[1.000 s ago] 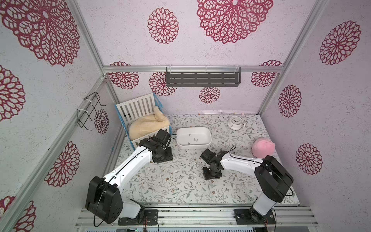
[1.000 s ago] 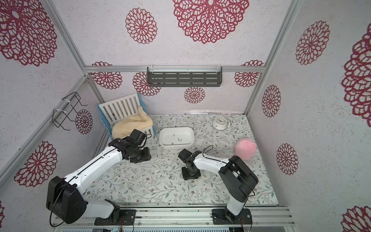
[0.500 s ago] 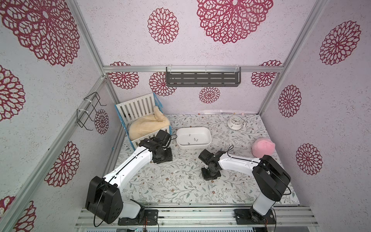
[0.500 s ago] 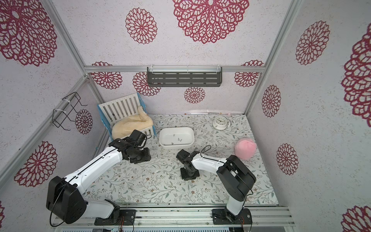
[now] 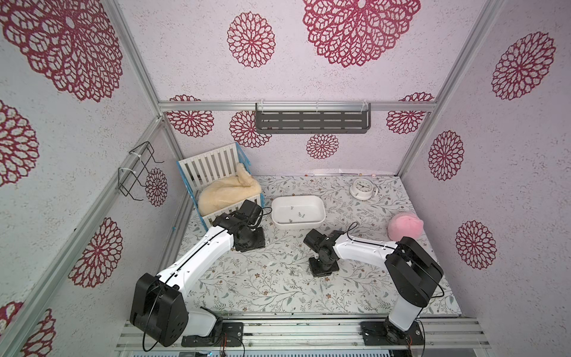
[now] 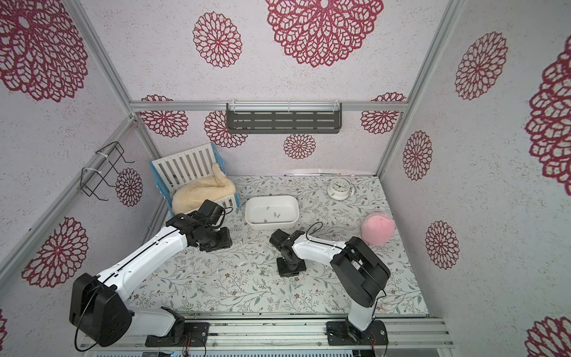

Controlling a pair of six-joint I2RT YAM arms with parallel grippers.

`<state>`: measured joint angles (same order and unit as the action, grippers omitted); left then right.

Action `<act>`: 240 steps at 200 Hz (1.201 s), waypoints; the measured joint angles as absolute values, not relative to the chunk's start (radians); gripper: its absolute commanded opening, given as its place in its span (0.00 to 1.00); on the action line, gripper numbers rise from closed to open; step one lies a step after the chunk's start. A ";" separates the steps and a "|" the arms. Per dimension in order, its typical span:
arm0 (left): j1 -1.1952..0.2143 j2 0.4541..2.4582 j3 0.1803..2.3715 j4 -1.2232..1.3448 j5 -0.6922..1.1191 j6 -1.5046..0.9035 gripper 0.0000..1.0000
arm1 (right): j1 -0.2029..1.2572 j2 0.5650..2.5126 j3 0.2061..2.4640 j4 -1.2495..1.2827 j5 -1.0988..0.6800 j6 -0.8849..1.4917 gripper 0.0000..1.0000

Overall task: Put the screws on the desktop into the storage box
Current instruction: Pick up the screw from the center of the board, then place the screw in the storage box.

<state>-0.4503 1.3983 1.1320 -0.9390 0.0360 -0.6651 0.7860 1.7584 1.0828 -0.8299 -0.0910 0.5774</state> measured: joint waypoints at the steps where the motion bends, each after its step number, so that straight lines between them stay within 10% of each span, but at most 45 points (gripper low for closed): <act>1: -0.450 1.398 1.132 -0.939 0.036 -0.665 0.47 | 0.786 1.759 1.084 -0.831 -0.091 0.577 0.00; 121: -0.447 1.387 1.132 -0.939 0.030 -0.662 0.47 | 0.743 1.833 1.589 -1.054 0.002 0.488 0.00; 240: -0.438 1.283 1.084 -0.947 0.017 -0.676 0.47 | 0.565 2.505 2.527 -1.219 0.027 0.403 0.00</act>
